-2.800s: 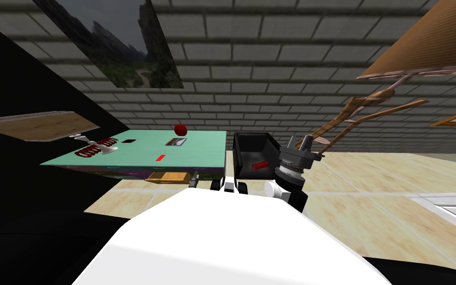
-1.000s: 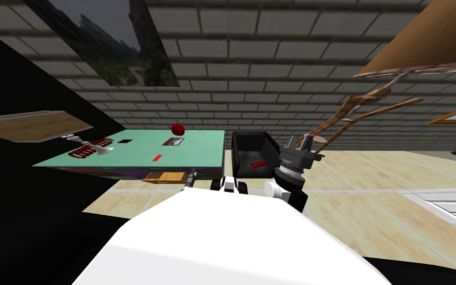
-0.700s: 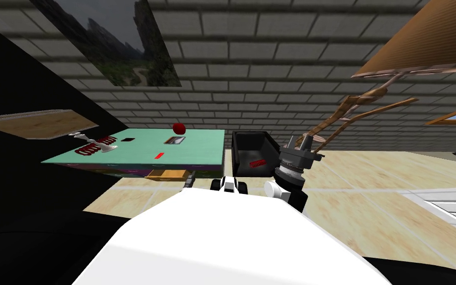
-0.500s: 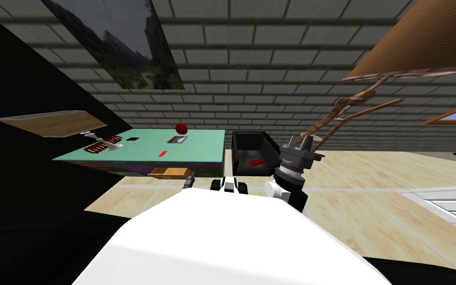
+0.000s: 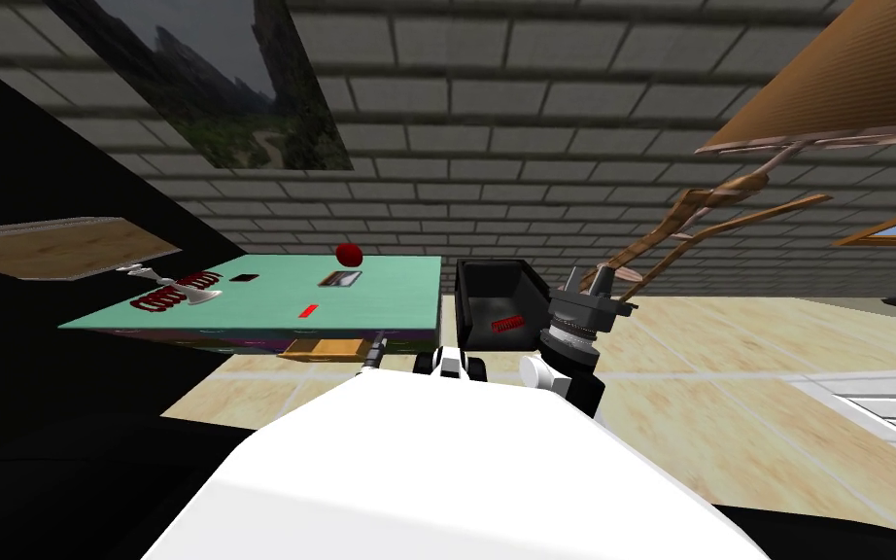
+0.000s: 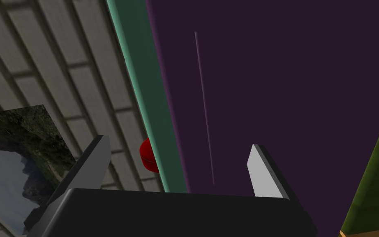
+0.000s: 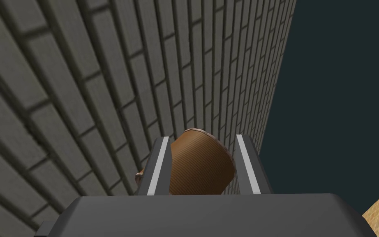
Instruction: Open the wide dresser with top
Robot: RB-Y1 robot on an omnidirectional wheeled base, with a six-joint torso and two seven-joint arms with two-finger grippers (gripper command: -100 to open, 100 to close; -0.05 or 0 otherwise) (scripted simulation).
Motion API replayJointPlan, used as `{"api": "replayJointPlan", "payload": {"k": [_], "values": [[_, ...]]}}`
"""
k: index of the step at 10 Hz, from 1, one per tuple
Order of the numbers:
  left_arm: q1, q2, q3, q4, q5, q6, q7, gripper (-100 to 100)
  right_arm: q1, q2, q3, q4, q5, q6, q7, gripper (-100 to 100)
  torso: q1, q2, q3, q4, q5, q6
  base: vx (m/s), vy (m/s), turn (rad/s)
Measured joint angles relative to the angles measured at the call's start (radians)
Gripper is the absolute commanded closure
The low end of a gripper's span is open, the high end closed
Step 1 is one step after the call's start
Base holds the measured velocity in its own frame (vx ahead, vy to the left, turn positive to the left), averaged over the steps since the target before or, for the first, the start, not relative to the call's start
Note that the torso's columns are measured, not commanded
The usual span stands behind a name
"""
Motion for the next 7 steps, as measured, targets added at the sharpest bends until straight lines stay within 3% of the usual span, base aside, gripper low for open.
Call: {"api": "replayJointPlan", "payload": {"k": [4, 6, 7], "values": [[-0.106, -0.001, -0.036, 0.069, 0.035, 0.029, -0.029, -100, 0.000, 0.000, 0.000, 0.000, 0.000, 0.000, 0.000, 0, 0.004, -0.007, -0.004, -0.002, 0.001, 0.000, -0.072, 0.017, 0.064], [-0.174, 0.006, -0.053, 0.144, 0.055, 0.027, -0.042, -100, 0.000, 0.000, 0.000, 0.000, 0.000, 0.000, 0.000, 0, 0.003, -0.009, -0.005, -0.002, 0.001, 0.001, -0.056, 0.015, 0.034], [-0.189, 0.006, -0.065, 0.130, 0.064, 0.046, -0.047, -100, 0.000, 0.000, 0.000, 0.000, 0.000, 0.000, 0.000, 0, 0.003, -0.009, -0.005, -0.002, 0.001, 0.000, -0.032, 0.009, 0.033]]}}
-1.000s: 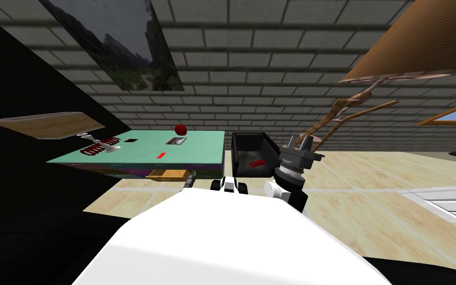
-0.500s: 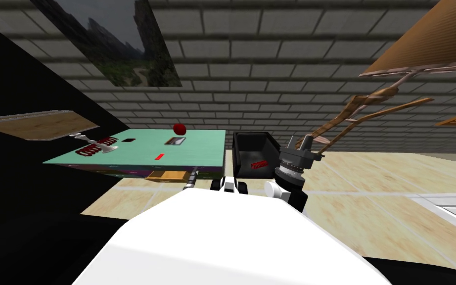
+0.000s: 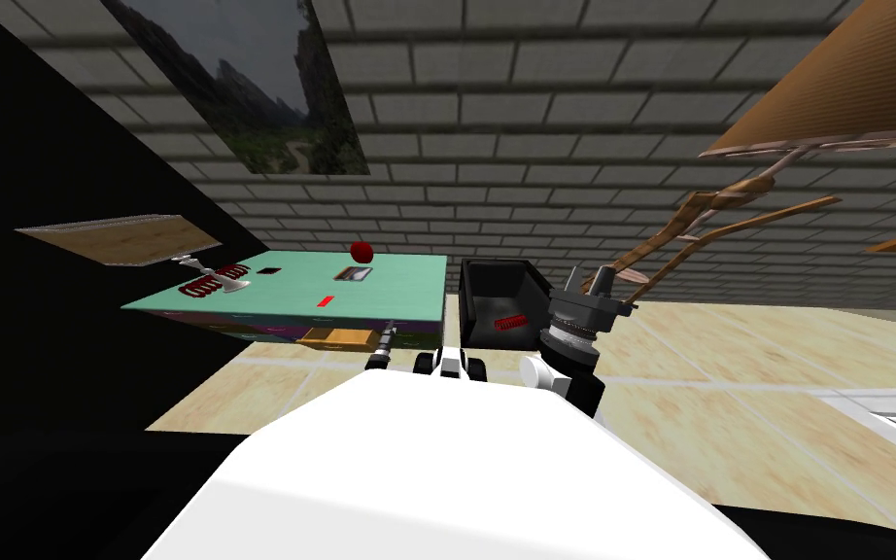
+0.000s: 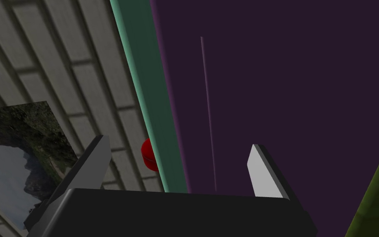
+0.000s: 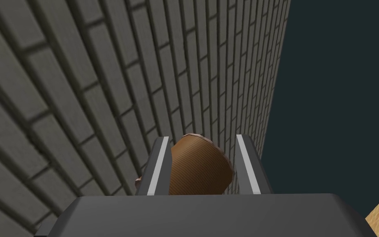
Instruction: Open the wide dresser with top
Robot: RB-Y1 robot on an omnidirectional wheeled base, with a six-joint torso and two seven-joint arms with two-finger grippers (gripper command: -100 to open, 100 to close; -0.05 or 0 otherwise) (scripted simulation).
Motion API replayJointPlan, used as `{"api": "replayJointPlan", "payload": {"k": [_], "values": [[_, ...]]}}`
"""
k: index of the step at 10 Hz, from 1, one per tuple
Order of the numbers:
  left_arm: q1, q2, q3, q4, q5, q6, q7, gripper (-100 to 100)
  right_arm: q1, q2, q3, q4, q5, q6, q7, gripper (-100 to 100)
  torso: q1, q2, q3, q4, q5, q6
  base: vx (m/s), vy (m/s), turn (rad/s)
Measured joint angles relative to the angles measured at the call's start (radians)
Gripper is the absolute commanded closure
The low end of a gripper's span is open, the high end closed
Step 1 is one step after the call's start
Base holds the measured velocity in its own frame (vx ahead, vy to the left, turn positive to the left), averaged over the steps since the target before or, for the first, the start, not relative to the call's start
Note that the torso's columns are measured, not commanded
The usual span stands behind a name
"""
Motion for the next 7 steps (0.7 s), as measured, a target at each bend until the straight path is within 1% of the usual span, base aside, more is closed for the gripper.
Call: {"api": "replayJointPlan", "payload": {"k": [1, 5, 7], "values": [[-0.014, 0.000, -0.006, 0.006, 0.005, 0.010, -0.004, -100, 0.000, 0.000, 0.000, 0.000, 0.000, 0.000, 0.000, 0, 0.000, 0.000, 0.000, 0.000, 0.000, 0.000, -0.036, 0.009, 0.064], [-0.106, 0.006, -0.033, 0.085, 0.034, 0.022, -0.023, -100, 0.000, 0.000, 0.000, 0.000, 0.000, 0.000, 0.000, 0, 0.000, 0.002, 0.002, 0.001, 0.000, 0.000, -0.046, 0.011, 0.044], [-0.136, 0.006, -0.049, 0.085, 0.048, 0.048, -0.035, -100, 0.000, 0.000, 0.000, 0.000, 0.000, 0.000, 0.000, 0, 0.000, 0.001, 0.001, 0.000, 0.000, 0.000, -0.028, 0.008, 0.008]]}}
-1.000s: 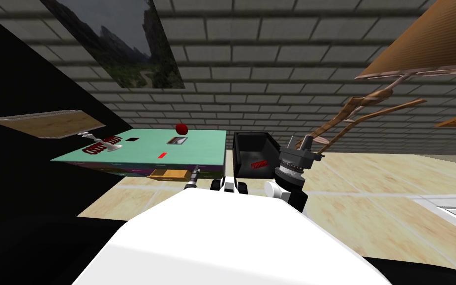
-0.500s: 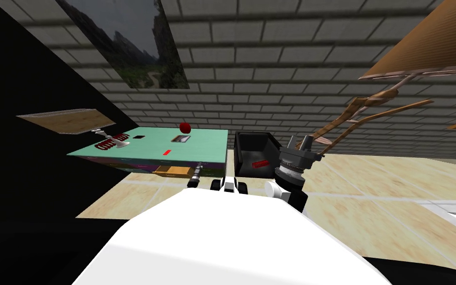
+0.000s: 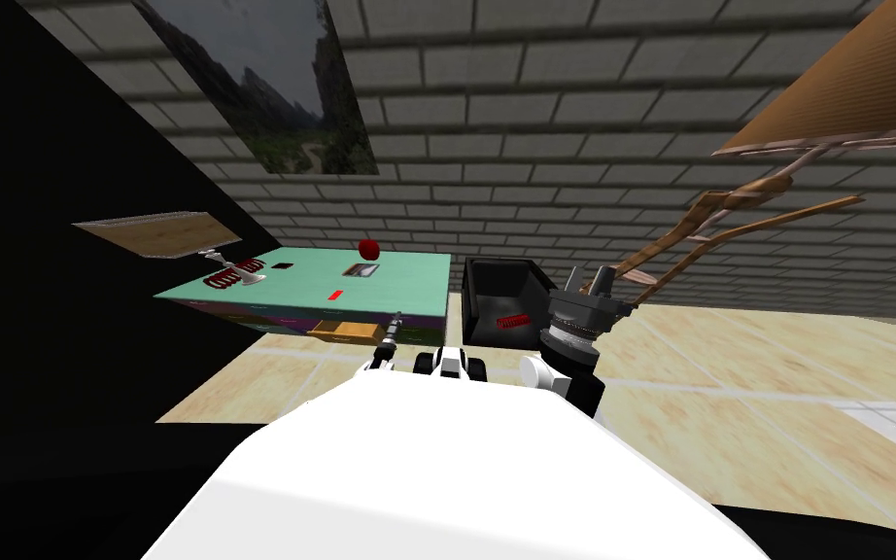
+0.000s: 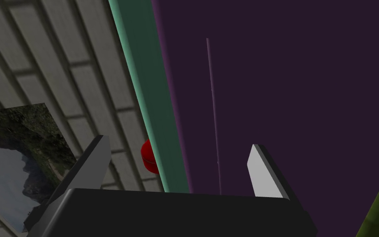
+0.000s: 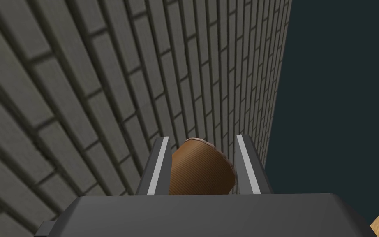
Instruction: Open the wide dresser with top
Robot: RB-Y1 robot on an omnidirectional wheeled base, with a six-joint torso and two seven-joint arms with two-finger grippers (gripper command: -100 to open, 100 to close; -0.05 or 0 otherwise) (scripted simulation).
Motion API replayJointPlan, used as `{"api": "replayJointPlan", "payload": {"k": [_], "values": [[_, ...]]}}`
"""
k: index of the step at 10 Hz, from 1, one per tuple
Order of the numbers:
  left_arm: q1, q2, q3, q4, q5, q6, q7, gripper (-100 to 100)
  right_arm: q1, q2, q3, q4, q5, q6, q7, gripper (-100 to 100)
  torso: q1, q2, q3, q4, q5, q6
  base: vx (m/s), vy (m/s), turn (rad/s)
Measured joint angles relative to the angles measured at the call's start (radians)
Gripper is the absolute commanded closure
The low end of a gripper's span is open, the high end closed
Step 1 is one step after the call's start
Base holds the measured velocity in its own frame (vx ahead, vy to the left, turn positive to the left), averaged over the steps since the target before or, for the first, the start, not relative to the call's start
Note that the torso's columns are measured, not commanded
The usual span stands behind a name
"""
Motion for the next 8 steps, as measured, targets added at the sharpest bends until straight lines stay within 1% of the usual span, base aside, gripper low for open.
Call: {"api": "replayJointPlan", "payload": {"k": [1, 2, 3, 4, 5, 6, 8], "values": [[-0.015, 0.000, -0.001, 0.021, 0.002, -0.004, -0.002, -100, 0.000, 0.000, 0.000, 0.000, 0.000, 0.000, 0.000, 0, 0.000, -0.001, -0.001, 0.000, 0.000, 0.000, -0.031, 0.012, 0.059], [-0.048, 0.003, -0.008, 0.060, 0.011, -0.012, -0.006, -100, 0.000, 0.000, 0.000, 0.000, 0.000, 0.000, 0.000, 0, 0.000, 0.000, 0.000, 0.000, 0.000, 0.000, -0.058, 0.016, 0.095], [-0.077, 0.006, -0.021, 0.085, 0.023, -0.006, -0.013, -100, 0.000, 0.000, 0.000, 0.000, 0.000, 0.000, 0.000, 0, 0.001, 0.002, 0.001, 0.000, 0.000, 0.000, -0.051, 0.015, 0.028], [-0.093, 0.007, -0.028, 0.088, 0.029, 0.004, -0.018, -100, 0.000, 0.000, 0.000, 0.000, 0.000, 0.000, 0.000, 0, 0.000, 0.001, 0.001, 0.000, 0.000, 0.000, -0.019, 0.007, -0.003], [-0.095, 0.007, -0.028, 0.088, 0.029, 0.006, -0.018, 100, 0.000, 0.000, 0.000, 0.000, 0.000, 0.000, 0.000, 0, 0.000, 0.000, 0.000, 0.000, 0.000, 0.000, 0.055, -0.017, -0.124], [-0.057, 0.006, -0.013, 0.054, 0.015, 0.004, -0.010, 100, 0.000, 0.000, 0.000, 0.000, 0.000, 0.000, 0.000, 0, -0.003, -0.002, -0.002, 0.002, -0.002, 0.001, 0.080, -0.019, -0.049], [-0.002, 0.002, 0.008, 0.041, -0.002, -0.009, 0.004, 100, 0.000, 0.000, 0.000, 0.000, 0.000, 0.000, 0.000, 0, -0.011, 0.007, 0.003, 0.008, -0.007, 0.003, 0.068, -0.012, -0.031]]}}
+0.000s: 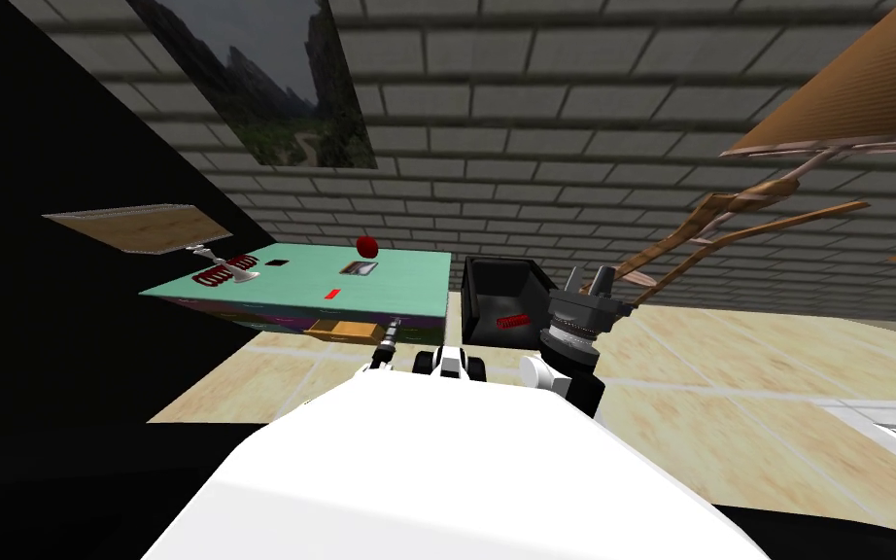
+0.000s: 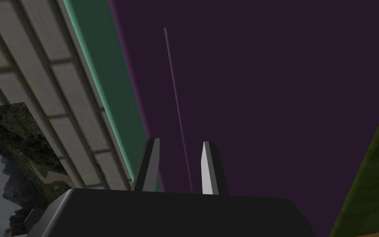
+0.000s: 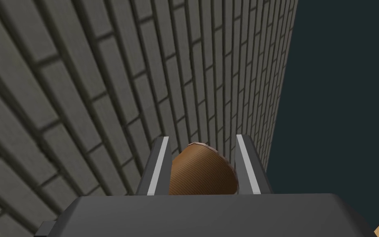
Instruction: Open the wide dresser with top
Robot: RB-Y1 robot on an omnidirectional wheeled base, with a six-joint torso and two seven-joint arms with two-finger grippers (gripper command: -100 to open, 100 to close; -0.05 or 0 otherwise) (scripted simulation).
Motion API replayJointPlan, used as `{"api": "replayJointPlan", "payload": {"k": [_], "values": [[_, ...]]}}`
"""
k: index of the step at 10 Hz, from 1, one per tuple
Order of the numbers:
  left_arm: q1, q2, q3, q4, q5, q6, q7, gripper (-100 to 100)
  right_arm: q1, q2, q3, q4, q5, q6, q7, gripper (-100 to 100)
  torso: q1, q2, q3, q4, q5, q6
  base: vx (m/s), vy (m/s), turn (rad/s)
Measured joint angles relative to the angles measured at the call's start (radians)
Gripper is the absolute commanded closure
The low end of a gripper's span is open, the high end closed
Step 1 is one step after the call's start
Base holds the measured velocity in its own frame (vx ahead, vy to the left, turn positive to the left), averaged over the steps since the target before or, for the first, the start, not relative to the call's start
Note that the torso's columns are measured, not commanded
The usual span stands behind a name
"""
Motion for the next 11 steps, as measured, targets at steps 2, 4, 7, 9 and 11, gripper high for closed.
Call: {"api": "replayJointPlan", "payload": {"k": [2, 4, 7, 9, 11], "values": [[0.063, -0.002, 0.014, -0.060, -0.015, 0.004, 0.011, 100, 0.000, 0.000, 0.000, 0.000, 0.000, 0.000, 0.000, 0, -0.002, 0.006, 0.004, 0.003, -0.002, 0.000, 0.043, -0.007, -0.047], [0.086, -0.003, 0.020, -0.082, -0.022, 0.003, 0.017, 100, 0.000, 0.000, 0.000, 0.000, 0.000, 0.000, 0.000, 0, -0.001, 0.005, 0.003, 0.002, -0.001, 0.000, 0.005, -0.003, 0.001], [0.122, -0.004, 0.033, -0.100, -0.035, -0.013, 0.026, 100, 0.000, 0.000, 0.000, 0.000, 0.000, 0.000, 0.000, 0, -0.001, 0.001, 0.000, 0.000, -0.001, 0.000, 0.038, -0.010, -0.052], [0.158, -0.006, 0.048, -0.120, -0.049, -0.026, 0.037, 100, 0.000, 0.000, 0.000, 0.000, 0.000, 0.000, 0.000, 0, -0.001, 0.000, 0.000, 0.000, -0.001, 0.000, 0.050, -0.011, -0.043], [0.211, -0.008, 0.071, -0.147, -0.070, -0.049, 0.051, 100, 0.000, 0.000, 0.000, 0.000, 0.000, 0.000, 0.000, 0, -0.001, 0.001, 0.000, 0.000, -0.001, 0.000, 0.064, -0.012, -0.059]]}}
